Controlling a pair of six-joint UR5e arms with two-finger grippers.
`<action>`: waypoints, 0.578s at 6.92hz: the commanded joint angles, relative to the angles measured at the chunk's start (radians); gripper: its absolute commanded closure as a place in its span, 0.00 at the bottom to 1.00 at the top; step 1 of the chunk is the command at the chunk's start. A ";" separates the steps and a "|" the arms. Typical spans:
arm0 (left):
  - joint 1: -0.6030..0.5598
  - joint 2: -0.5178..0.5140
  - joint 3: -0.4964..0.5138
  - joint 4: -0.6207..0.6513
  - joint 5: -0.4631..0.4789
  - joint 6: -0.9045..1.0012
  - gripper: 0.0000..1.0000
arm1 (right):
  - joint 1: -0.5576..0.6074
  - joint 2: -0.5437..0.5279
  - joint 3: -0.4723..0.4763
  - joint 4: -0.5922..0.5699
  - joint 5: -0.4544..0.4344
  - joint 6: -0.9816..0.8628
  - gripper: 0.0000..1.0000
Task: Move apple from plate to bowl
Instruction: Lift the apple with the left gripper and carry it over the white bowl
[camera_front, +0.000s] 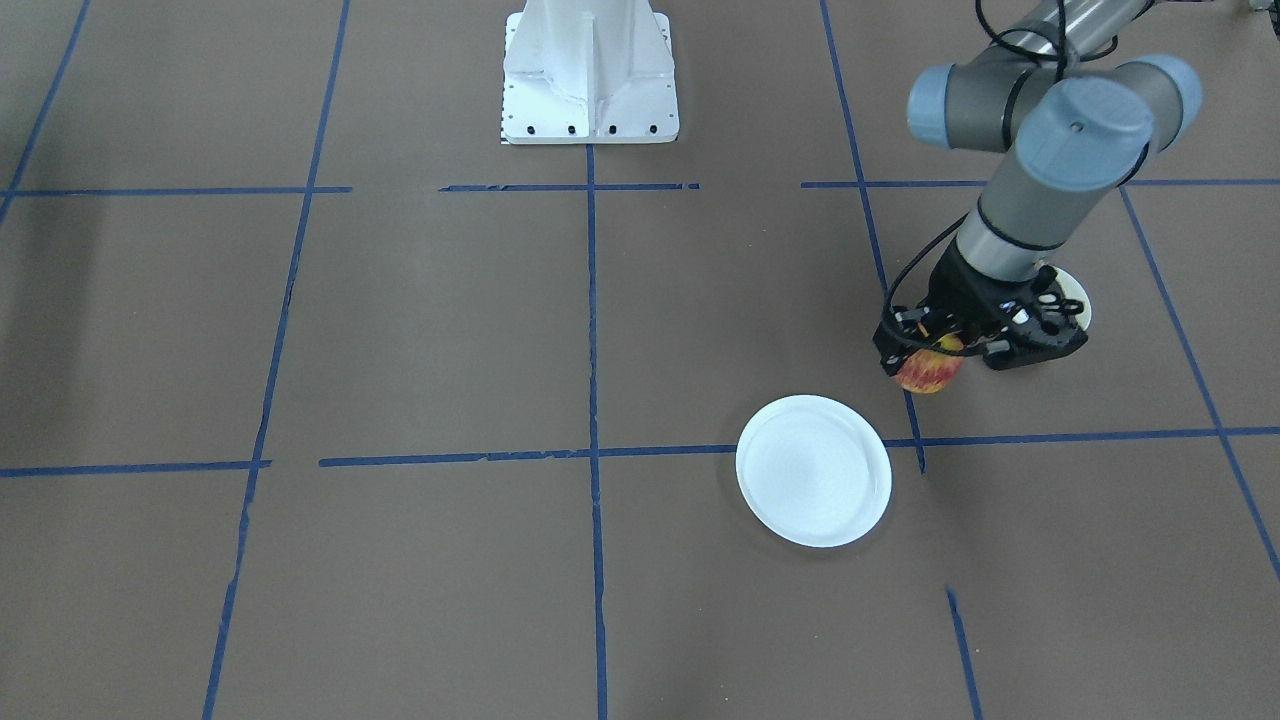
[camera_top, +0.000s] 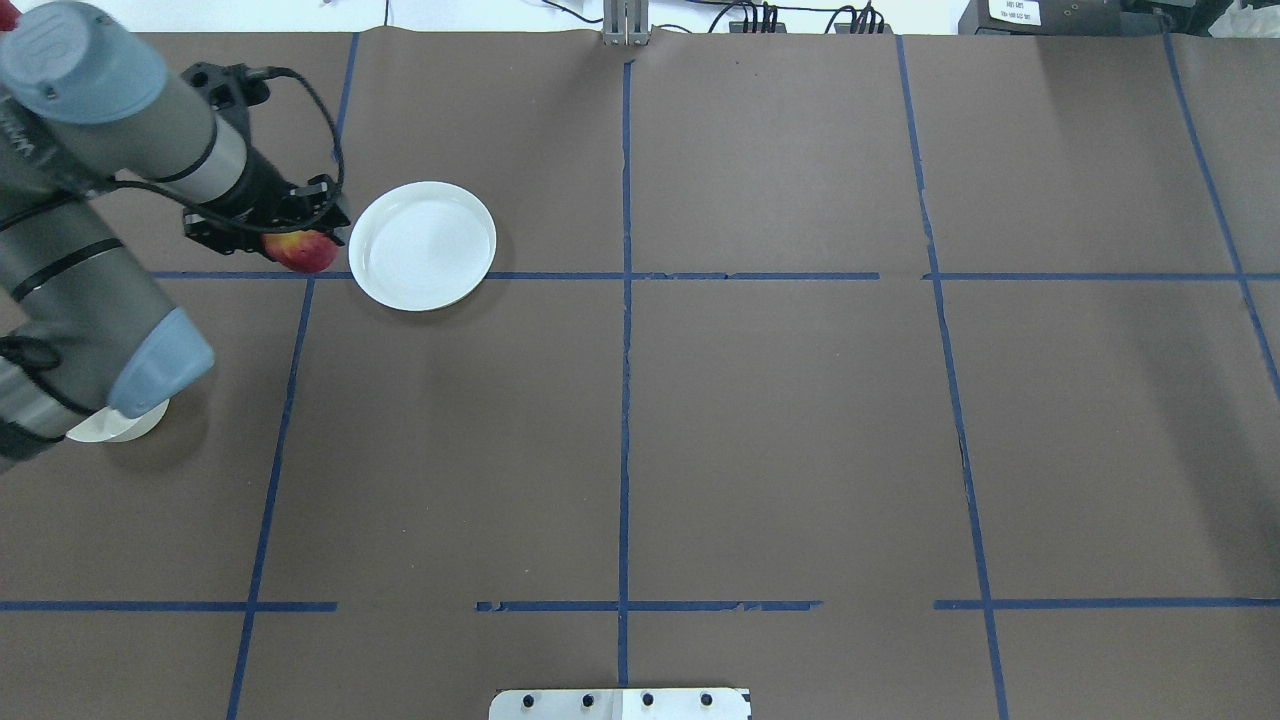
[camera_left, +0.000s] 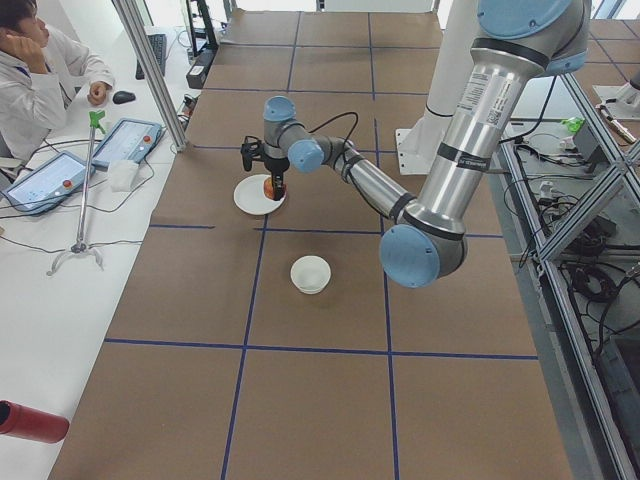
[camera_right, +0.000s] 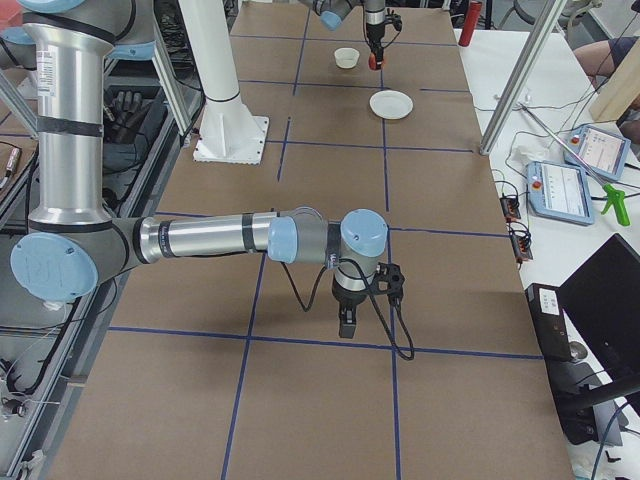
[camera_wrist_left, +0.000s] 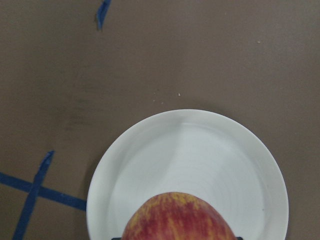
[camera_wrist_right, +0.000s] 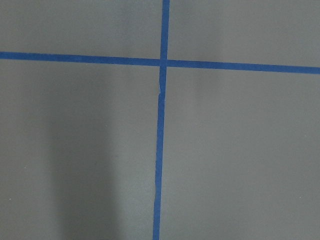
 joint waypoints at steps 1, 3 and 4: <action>-0.015 0.321 -0.153 -0.111 -0.003 0.143 1.00 | 0.000 0.000 -0.001 0.000 0.000 0.001 0.00; -0.016 0.475 -0.039 -0.402 -0.003 0.136 1.00 | 0.000 0.000 0.001 0.000 0.000 0.001 0.00; -0.008 0.447 0.004 -0.409 -0.004 0.128 1.00 | 0.000 0.000 -0.001 0.000 0.000 0.001 0.00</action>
